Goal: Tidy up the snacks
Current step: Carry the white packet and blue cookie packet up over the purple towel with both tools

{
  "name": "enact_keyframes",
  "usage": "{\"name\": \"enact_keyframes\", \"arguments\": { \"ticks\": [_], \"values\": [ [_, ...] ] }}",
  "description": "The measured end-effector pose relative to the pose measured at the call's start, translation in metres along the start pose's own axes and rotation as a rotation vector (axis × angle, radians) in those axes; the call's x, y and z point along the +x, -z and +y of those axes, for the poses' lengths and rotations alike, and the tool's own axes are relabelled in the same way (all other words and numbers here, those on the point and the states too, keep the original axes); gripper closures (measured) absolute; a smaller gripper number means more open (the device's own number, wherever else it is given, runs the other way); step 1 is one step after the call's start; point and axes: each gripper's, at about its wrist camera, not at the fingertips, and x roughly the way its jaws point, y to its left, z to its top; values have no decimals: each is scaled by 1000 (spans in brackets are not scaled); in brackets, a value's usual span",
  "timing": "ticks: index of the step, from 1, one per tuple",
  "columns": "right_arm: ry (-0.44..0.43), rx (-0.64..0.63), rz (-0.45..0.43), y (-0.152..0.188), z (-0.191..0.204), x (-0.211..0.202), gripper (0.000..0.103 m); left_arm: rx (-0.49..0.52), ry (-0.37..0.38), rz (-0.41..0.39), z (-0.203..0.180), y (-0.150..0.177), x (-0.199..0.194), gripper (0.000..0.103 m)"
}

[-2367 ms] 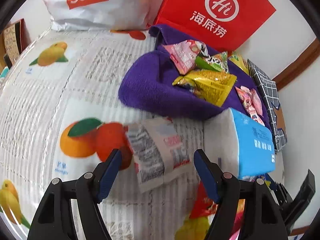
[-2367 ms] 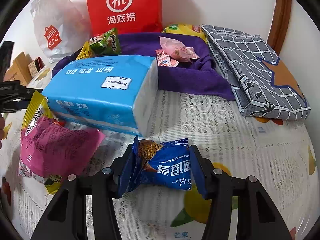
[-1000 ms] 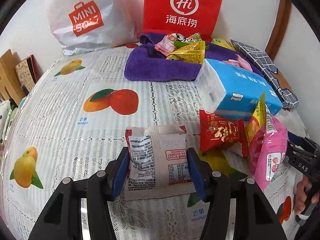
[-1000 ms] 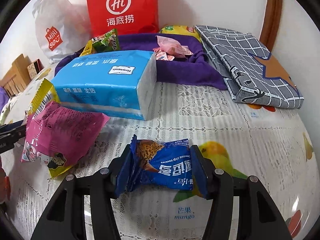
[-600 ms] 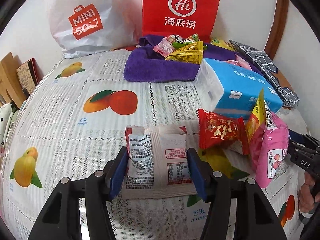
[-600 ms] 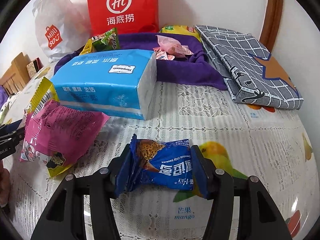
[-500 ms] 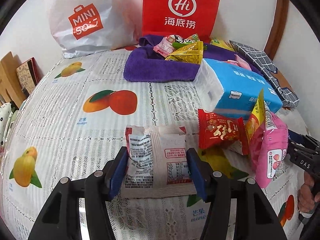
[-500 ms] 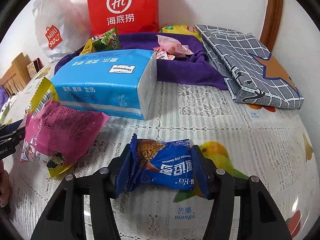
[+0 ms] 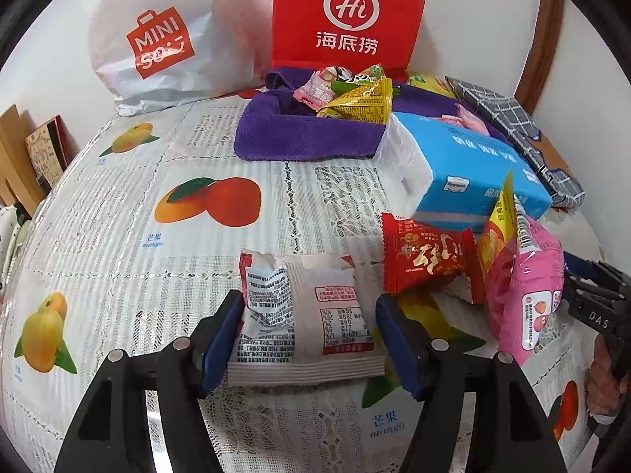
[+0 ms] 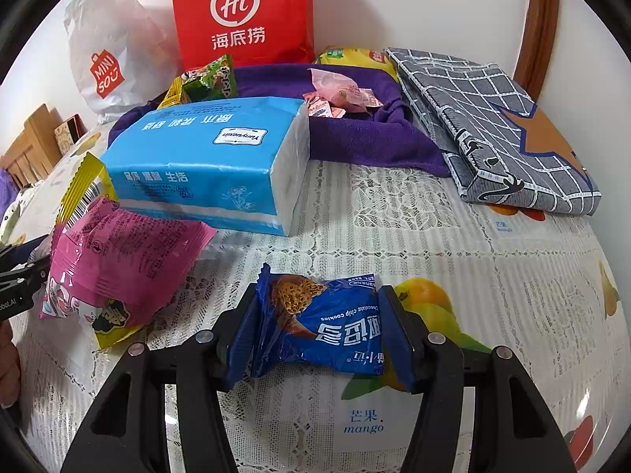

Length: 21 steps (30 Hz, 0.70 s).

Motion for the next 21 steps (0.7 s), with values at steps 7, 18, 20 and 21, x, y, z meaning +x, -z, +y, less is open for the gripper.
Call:
{"name": "enact_keyframes", "arguments": {
  "ticks": [7,18,20,21],
  "values": [
    [-1,1,0,0,0,0,45,-30,16,-10,8,0,-3,47],
    [-34,36,-7,1,-10,-17,55,-32,59,11,0,-1,-23,47],
    [-27,34,-17,0,-12,-24,55,-38,76,6,-1,-4,-29,47],
    [-29,31,-27,0,-12,-29,55,-38,86,0,-2,-6,-34,47]
  ]
}}
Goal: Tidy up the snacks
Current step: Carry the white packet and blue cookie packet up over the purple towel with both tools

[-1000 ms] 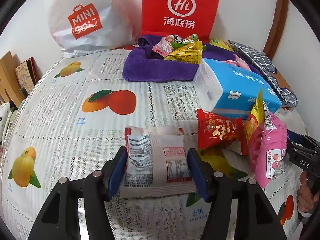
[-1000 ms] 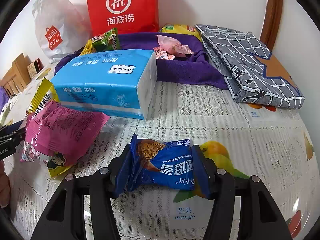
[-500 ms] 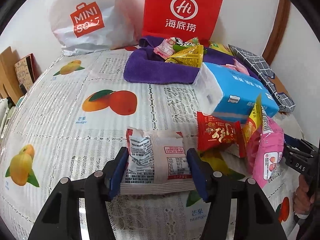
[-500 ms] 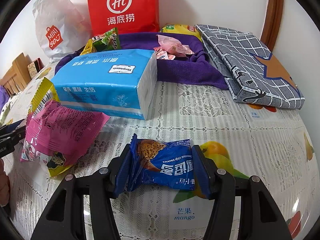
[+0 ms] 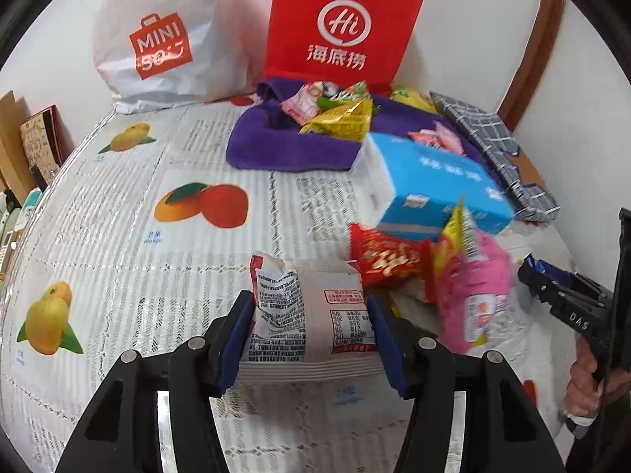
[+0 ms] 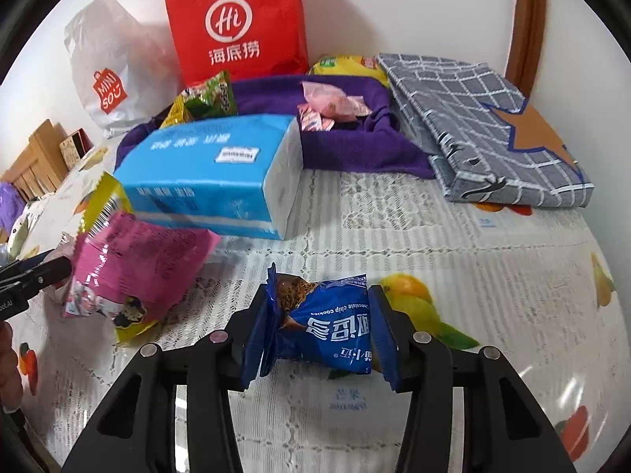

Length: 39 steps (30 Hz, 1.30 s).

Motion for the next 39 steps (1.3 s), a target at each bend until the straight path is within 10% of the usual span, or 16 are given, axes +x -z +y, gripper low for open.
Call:
{"name": "enact_keyframes", "arguments": {
  "ticks": [20,39],
  "values": [
    [-23,-11,-152,-70,13,-56,55,57,108,-88,-45,-74,-43,47],
    [19,-25,-203,-176,16,-18,55,42,79,-145,-31,-174,-11,47]
  ]
}}
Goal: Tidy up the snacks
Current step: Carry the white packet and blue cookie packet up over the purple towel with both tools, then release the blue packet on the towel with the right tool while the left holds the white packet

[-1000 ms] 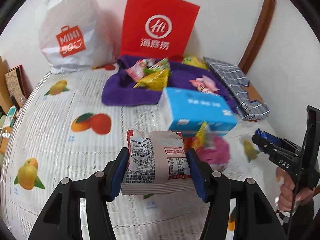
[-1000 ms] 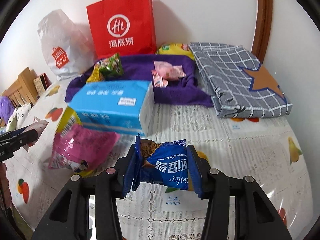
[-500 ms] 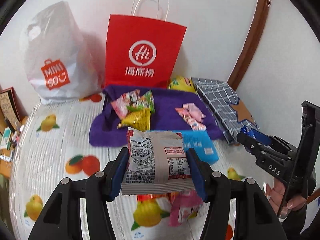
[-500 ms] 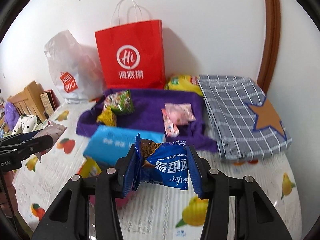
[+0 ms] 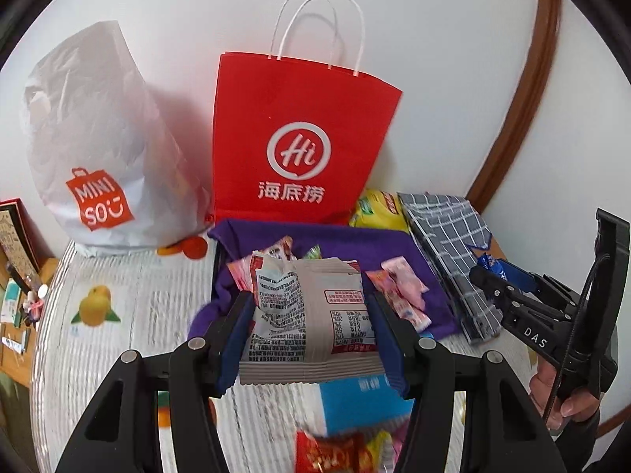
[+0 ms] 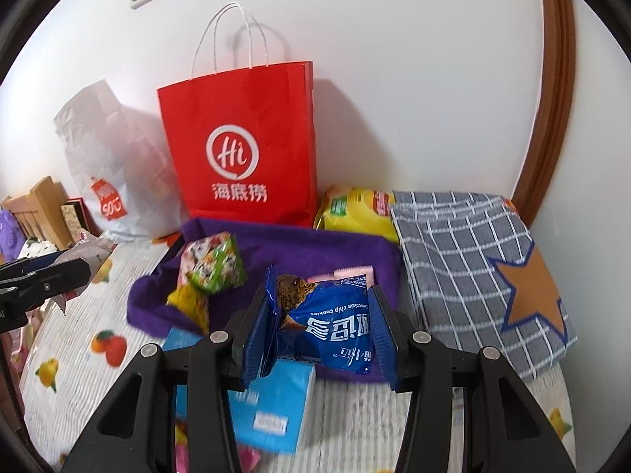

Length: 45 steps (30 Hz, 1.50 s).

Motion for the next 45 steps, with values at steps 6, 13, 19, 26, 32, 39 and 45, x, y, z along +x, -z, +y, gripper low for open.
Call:
{"name": "enact_keyframes", "arguments": {
  "ticks": [6,13,19,26,32,39,45],
  "values": [
    [7,6,-3,-25,-4,29,55,-1,-25,-15,13,-25,20,47],
    [-2,8,23,-43,-2,67,55,-25,-2,-3,17,-50,50,47],
    [-44,-11,81,-41,7,102,55,-17,11,16,16,-54,80,47],
    [-49,-54,169,-26,8,138,55,-26,38,81,25,-46,102,47],
    [-62,-54,223,-18,6,151,55,-16,37,120,19,-38,118,47],
    [-72,-87,261,-13,11,159,54,-15,43,143,17,-35,124,47],
    [-69,-99,270,-11,13,165,54,-7,36,156,15,-33,127,47]
  ]
}}
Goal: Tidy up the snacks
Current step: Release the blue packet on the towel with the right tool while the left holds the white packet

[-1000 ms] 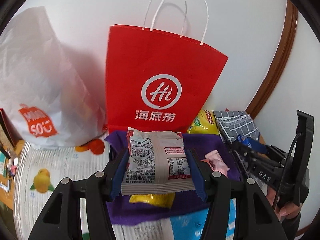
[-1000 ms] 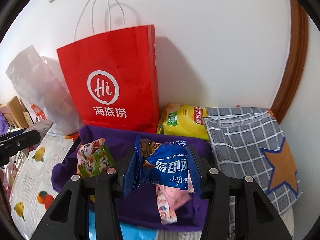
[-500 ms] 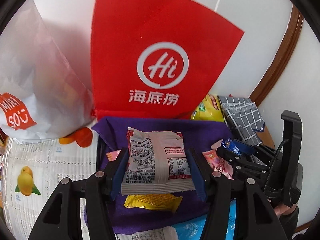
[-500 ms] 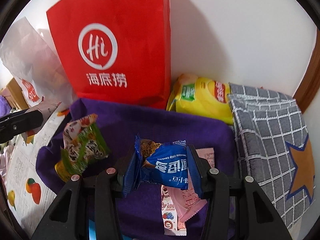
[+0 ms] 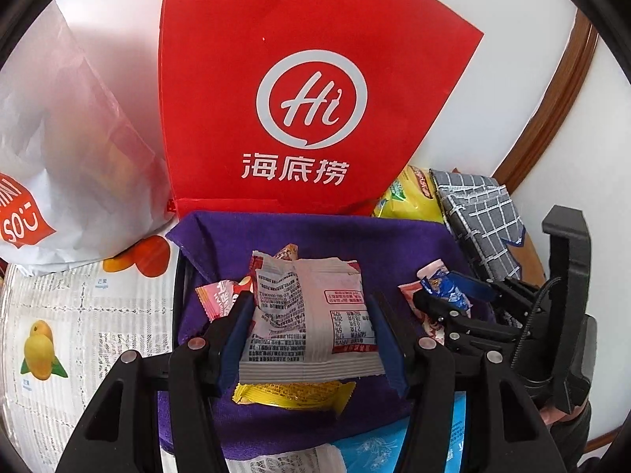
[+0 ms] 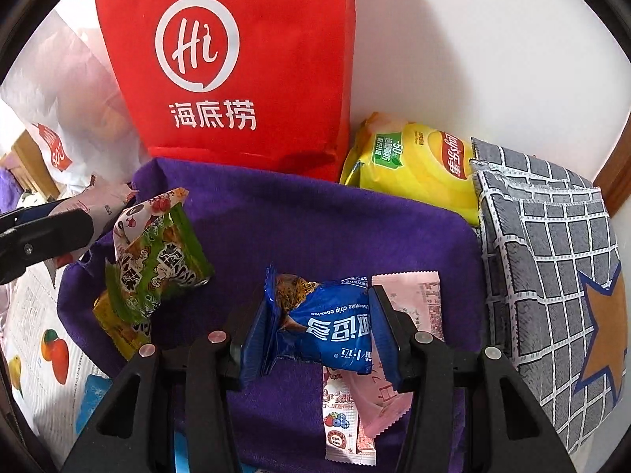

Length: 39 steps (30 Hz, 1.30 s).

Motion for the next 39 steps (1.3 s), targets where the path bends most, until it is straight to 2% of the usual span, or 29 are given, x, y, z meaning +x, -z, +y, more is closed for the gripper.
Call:
{"name": "enact_keyframes", "arguments": {
  "ticks": [39],
  "values": [
    [2,-29,19,0,2,8,51,9,10,30,-2,1,8,47]
  ]
}}
